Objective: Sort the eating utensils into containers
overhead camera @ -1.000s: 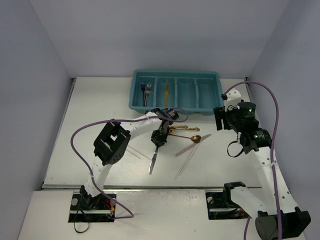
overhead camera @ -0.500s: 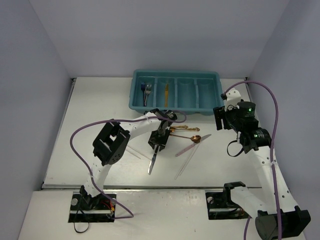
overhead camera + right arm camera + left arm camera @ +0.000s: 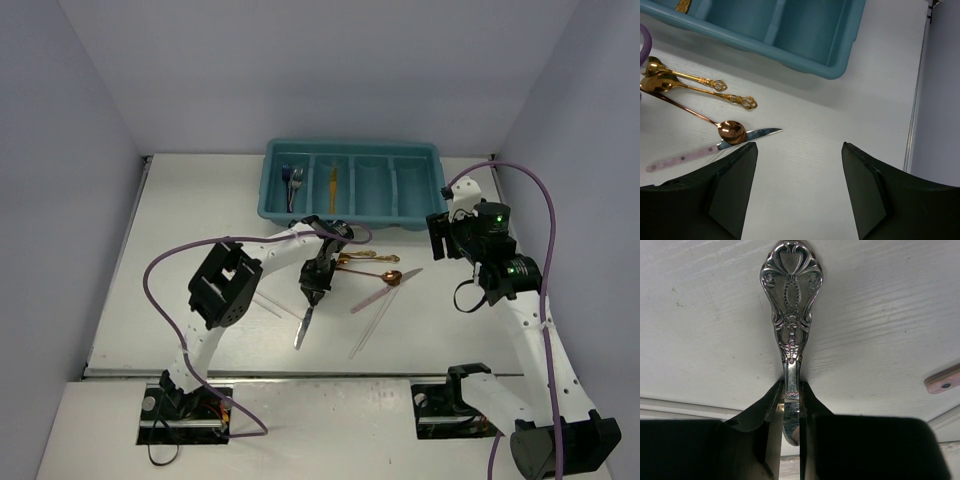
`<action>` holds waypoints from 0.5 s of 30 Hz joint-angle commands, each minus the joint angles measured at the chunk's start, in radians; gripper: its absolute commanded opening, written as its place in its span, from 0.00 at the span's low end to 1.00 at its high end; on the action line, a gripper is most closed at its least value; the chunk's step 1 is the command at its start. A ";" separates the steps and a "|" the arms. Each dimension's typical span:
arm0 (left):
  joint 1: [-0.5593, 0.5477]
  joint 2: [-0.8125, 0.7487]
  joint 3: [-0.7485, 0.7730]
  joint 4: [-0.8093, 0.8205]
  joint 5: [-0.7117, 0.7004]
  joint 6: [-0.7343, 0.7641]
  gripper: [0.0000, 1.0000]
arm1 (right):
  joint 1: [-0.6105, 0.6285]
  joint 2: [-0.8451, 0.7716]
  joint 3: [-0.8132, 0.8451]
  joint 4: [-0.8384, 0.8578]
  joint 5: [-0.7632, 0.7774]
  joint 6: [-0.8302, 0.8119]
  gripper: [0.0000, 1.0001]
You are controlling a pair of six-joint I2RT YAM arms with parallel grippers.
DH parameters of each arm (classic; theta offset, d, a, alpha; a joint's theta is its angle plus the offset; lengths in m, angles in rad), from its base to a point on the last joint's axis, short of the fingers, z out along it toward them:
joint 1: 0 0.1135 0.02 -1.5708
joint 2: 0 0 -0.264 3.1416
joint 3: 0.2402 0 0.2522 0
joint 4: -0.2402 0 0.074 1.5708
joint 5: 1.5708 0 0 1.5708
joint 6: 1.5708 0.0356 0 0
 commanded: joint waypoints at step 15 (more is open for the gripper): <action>-0.032 -0.239 0.024 0.010 -0.050 0.011 0.00 | -0.005 -0.035 0.022 0.059 -0.261 -0.137 0.63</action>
